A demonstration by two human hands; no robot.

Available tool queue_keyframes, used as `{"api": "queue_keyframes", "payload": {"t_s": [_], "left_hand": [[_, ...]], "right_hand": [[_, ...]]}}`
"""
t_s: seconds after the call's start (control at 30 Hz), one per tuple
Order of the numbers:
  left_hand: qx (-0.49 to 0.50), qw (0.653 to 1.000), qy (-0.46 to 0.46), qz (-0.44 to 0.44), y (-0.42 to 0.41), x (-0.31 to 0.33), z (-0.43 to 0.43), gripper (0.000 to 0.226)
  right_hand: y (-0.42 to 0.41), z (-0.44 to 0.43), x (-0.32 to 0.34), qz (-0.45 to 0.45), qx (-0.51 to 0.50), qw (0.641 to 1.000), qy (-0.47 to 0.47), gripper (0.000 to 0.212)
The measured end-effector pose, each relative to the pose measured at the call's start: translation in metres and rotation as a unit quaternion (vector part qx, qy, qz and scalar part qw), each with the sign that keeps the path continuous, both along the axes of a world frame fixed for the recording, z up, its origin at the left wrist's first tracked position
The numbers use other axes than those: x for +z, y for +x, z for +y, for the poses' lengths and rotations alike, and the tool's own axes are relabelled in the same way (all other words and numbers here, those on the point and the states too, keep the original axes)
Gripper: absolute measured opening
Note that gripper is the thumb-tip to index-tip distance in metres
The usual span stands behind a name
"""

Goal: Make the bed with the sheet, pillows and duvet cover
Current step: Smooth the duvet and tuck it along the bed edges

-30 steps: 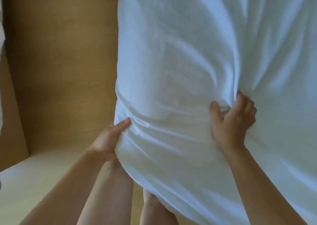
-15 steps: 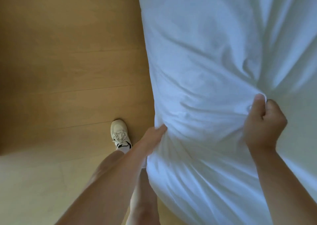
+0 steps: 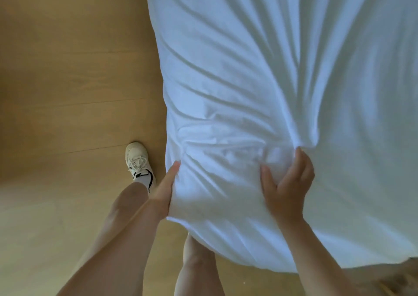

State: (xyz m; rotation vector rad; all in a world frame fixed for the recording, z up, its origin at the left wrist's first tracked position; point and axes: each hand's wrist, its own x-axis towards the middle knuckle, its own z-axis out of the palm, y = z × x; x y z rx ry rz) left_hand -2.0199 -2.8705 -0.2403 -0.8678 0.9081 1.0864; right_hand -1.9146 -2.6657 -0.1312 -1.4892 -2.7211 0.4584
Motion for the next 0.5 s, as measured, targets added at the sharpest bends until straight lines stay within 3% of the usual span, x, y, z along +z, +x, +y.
{"api": "queue_keyframes", "payload": {"t_s": [0.13,0.27,0.37,0.43,0.5], "left_hand": [[0.007,0.997,-0.001,0.081,0.030,0.021,-0.009,0.057],[-0.072,0.977,0.033,0.199,0.048,0.040,-0.045,0.112],[-0.180,0.943,0.100,0.261,0.060,0.062,-0.048,0.089],[-0.208,0.917,0.057,0.336,0.072,0.073,-0.038,0.070],[-0.158,0.914,-0.004,0.372,0.080,0.084,-0.035,0.055]], "right_hand": [[0.056,-0.032,0.002,-0.032,0.198,0.979,-0.038,0.076],[0.073,-0.021,0.003,-0.013,0.294,0.956,-0.011,0.046],[0.067,-0.016,0.004,-0.001,0.307,0.952,0.008,0.021],[0.061,-0.015,0.005,-0.003,0.307,0.952,-0.007,0.021],[0.060,-0.013,0.009,0.032,0.293,0.955,-0.031,0.017]]}}
